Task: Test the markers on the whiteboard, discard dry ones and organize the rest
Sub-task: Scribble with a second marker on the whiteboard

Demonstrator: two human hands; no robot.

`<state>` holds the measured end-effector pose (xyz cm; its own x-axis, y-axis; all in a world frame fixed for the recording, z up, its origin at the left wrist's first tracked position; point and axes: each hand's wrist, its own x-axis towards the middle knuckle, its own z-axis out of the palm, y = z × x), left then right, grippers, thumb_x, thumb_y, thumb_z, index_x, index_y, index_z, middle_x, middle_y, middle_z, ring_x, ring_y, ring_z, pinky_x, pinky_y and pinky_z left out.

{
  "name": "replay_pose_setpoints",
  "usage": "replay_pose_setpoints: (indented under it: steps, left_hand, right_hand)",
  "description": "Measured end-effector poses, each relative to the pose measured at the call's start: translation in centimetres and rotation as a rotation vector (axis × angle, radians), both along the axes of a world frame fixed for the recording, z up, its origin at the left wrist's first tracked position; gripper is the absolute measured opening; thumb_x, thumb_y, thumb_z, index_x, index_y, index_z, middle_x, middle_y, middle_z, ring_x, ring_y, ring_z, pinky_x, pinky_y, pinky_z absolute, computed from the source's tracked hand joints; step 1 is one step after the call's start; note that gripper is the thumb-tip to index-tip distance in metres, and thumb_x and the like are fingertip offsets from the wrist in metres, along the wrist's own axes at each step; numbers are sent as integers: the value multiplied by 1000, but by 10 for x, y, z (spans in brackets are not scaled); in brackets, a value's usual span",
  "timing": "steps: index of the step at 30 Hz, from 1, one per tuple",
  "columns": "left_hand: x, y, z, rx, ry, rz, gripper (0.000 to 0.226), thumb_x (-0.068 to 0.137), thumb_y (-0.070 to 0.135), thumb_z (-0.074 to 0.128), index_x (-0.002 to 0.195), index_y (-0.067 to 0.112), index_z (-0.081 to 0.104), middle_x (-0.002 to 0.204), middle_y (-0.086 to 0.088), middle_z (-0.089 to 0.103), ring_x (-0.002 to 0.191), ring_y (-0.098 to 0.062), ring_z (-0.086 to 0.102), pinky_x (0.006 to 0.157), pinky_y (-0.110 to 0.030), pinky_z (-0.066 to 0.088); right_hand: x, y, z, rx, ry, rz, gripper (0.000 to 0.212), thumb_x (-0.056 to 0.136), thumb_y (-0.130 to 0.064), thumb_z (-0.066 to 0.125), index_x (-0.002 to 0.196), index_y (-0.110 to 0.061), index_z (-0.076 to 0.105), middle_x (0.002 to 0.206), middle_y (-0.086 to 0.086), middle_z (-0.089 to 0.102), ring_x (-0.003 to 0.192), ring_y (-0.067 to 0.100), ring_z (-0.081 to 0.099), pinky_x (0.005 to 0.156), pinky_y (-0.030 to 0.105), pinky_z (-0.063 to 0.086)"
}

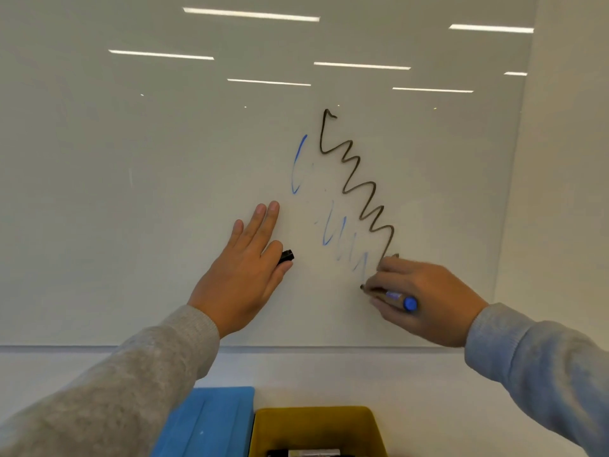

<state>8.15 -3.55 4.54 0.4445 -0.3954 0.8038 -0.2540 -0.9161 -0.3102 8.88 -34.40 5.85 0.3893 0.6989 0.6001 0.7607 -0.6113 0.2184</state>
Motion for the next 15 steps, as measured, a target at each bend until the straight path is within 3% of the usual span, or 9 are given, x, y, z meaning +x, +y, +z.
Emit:
replay_pose_setpoints:
  steps: [1,5,10,15]
  left_hand:
    - [0,1,0,5,-2,1,36,107,41,26,91,15,45,165,-19,6,153,-33,6,119,-56,26]
    - [-1,0,0,3,3,-2,35,107,41,26,90,15,44,165,-19,5,153,-32,5,119,-56,25]
    - [-1,-2,-1,-12,16,-10,34,107,41,28,89,16,44,166,-18,4,154,-31,4,119,-56,25]
    - [-2,-4,-2,-49,50,-29,34,107,43,26,89,19,42,166,-14,2,154,-28,1,121,-53,22]
  right_hand:
    - [0,-1,-1,-19,-8,-6,27,95,-45,49,108,-29,65,97,-13,57,77,12,60,68,34,56]
    - [3,-8,10,261,-44,20,18,93,-33,60,104,-22,69,92,-10,59,76,13,60,67,33,54]
    - [2,-1,-13,-161,84,-86,24,94,-46,47,105,-31,62,96,-14,56,81,11,59,74,34,55]
    - [-4,17,24,192,35,100,14,93,-35,63,100,-25,70,87,-10,60,76,11,60,70,36,52]
